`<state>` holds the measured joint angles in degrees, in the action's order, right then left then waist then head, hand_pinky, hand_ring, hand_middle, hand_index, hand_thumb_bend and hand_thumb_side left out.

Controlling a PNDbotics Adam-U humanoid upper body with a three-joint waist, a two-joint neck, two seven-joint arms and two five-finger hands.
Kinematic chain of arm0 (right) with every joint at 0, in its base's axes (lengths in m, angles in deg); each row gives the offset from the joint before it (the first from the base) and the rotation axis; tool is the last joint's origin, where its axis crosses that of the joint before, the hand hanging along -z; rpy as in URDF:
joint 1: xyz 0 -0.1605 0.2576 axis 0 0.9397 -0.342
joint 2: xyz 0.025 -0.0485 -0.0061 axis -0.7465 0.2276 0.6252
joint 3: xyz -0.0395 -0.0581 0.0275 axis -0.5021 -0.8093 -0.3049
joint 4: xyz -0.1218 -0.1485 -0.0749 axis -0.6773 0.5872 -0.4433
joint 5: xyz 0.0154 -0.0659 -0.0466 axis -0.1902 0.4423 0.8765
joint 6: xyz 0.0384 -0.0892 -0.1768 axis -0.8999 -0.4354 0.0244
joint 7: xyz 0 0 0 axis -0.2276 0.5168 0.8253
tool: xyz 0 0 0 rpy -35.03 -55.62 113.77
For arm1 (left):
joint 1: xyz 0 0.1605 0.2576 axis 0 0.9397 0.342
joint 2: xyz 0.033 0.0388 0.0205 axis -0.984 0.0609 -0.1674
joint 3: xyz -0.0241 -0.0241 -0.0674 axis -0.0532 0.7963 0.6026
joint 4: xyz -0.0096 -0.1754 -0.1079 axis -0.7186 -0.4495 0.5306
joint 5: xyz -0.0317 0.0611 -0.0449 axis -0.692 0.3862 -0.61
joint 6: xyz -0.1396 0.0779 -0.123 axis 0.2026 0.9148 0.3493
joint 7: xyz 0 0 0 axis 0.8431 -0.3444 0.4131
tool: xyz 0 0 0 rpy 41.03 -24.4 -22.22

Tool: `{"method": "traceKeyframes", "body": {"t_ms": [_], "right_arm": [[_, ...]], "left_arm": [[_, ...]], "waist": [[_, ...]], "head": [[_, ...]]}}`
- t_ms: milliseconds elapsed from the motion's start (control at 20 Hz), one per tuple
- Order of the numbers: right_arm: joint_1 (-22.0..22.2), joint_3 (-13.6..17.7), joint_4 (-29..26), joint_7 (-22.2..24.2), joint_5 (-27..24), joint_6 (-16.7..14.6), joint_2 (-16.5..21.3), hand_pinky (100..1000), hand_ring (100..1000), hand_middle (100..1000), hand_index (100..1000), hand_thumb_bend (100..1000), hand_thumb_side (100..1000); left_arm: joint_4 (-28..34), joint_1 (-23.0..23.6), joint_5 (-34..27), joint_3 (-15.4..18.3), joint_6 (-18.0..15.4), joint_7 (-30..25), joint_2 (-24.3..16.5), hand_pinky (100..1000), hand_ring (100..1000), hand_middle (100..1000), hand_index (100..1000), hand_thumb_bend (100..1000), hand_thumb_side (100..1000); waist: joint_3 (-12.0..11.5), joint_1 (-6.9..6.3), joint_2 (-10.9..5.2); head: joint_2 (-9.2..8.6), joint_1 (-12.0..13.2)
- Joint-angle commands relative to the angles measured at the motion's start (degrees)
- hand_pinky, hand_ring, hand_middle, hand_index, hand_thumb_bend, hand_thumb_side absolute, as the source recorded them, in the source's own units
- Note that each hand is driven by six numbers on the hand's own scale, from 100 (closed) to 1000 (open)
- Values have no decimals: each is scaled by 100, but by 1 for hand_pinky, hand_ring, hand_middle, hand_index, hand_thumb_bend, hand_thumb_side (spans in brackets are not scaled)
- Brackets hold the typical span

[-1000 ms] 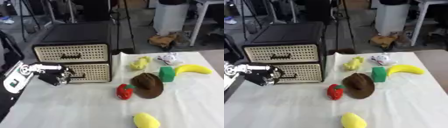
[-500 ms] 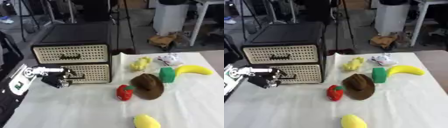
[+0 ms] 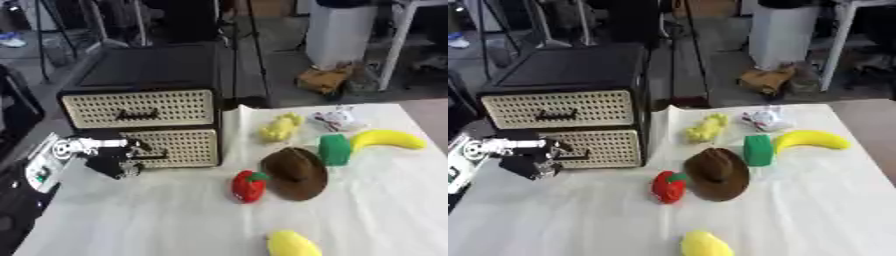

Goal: Pick up objects from table and place into drawer.

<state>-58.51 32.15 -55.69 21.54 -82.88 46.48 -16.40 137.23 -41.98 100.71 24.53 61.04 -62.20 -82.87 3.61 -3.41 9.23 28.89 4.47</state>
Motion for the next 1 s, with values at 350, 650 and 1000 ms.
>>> {"method": "traceKeyframes", "body": {"t_ms": [350,650,1000], "right_arm": [[-123,29,-89,30,21,5,98,659,763,684,815,265,1000],[-137,31,-89,38,20,9,88,659,763,683,815,269,1000],[-128,40,-89,35,22,32,68,660,762,682,815,271,1000]], "left_arm": [[-274,-177,451,190,-121,192,-25,100,164,165,962,100,492],[-405,-194,731,234,-172,282,1,100,170,168,947,100,494],[-454,-193,708,270,-197,261,23,100,169,165,889,100,506]], "waist": [[43,8,-27],[60,2,-2],[69,-3,8]], "head": [[-143,44],[-164,74],[-182,75]]}}
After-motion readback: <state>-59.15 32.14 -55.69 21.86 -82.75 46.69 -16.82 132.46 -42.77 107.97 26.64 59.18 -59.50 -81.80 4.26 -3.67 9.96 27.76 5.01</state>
